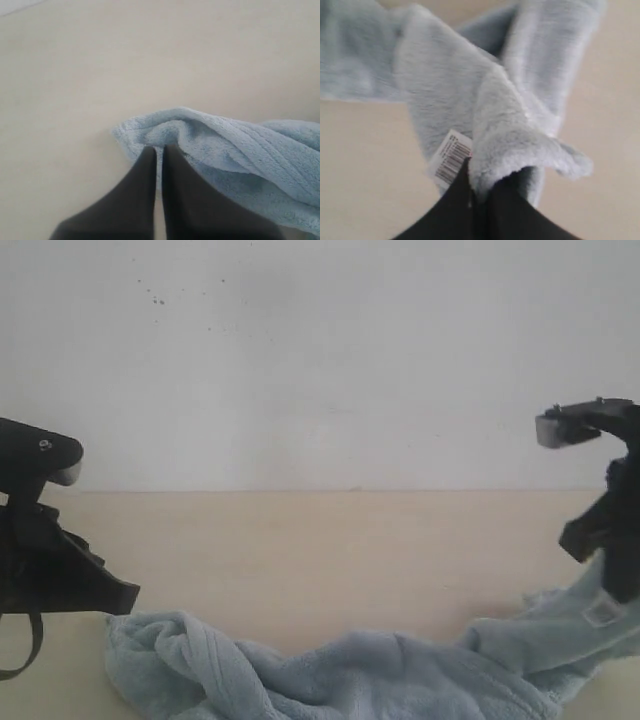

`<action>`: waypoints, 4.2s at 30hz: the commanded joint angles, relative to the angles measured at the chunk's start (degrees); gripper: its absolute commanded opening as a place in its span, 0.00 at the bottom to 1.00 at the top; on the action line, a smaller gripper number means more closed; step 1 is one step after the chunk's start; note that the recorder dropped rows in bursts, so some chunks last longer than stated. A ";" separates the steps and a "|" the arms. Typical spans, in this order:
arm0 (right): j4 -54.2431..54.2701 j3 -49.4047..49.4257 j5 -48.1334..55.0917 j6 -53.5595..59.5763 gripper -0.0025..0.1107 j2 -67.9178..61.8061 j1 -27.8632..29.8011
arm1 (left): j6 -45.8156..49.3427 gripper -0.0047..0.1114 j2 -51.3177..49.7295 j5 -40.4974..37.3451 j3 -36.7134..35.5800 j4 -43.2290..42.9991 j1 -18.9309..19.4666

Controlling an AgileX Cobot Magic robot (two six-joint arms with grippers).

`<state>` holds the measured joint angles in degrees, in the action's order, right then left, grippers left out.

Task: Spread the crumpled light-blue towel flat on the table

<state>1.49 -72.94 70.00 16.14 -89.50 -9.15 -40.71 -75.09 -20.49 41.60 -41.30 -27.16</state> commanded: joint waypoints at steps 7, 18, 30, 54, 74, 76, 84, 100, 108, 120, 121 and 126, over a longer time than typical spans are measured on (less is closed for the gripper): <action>-24.89 3.13 -8.14 -20.46 0.02 16.71 -2.02 | 0.20 0.08 9.67 2.46 -4.07 0.03 0.72; -42.06 3.13 -25.61 -32.14 0.02 32.46 -2.27 | 7.89 0.08 10.57 17.26 -9.81 0.03 0.62; -55.73 3.13 -33.15 -48.60 0.02 38.49 -4.84 | 8.31 0.08 10.57 19.65 -10.07 -1.78 0.62; -49.33 19.49 -17.77 -41.69 0.18 7.49 21.49 | -2.16 0.08 13.70 21.60 -10.70 -1.07 0.62; -35.28 19.49 -61.26 -56.58 0.46 6.57 19.46 | -12.19 0.08 3.73 42.89 -12.20 -11.68 0.62; -35.27 19.49 -61.61 -52.75 0.46 6.57 16.16 | -11.91 0.08 3.73 43.06 -12.20 -11.68 0.62; -35.27 19.49 -59.72 -32.56 0.46 6.57 -1.13 | -10.69 0.08 3.73 43.62 -12.20 -11.68 0.62; -46.50 19.49 -20.54 -47.30 0.46 3.82 11.92 | -10.69 0.08 3.73 40.42 -12.20 -12.77 0.62; -28.67 14.31 -31.88 -36.73 0.46 9.91 2.73 | -10.69 0.08 3.73 42.04 -12.20 -12.50 0.62; -14.41 14.64 -17.91 -24.70 0.46 -0.56 -2.75 | -10.69 0.08 3.73 41.49 -12.20 -12.62 0.62; -14.08 14.64 -17.67 -24.70 0.46 -1.46 -2.75 | -10.69 0.08 3.73 41.49 -12.20 -12.62 0.62; -11.11 14.64 -19.26 -23.82 0.46 -4.23 -2.78 | -10.69 0.08 3.73 41.49 -12.20 -12.62 0.62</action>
<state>-11.15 -58.19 51.61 -8.17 -93.00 -11.93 -51.57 -71.81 21.30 29.54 -53.96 -26.64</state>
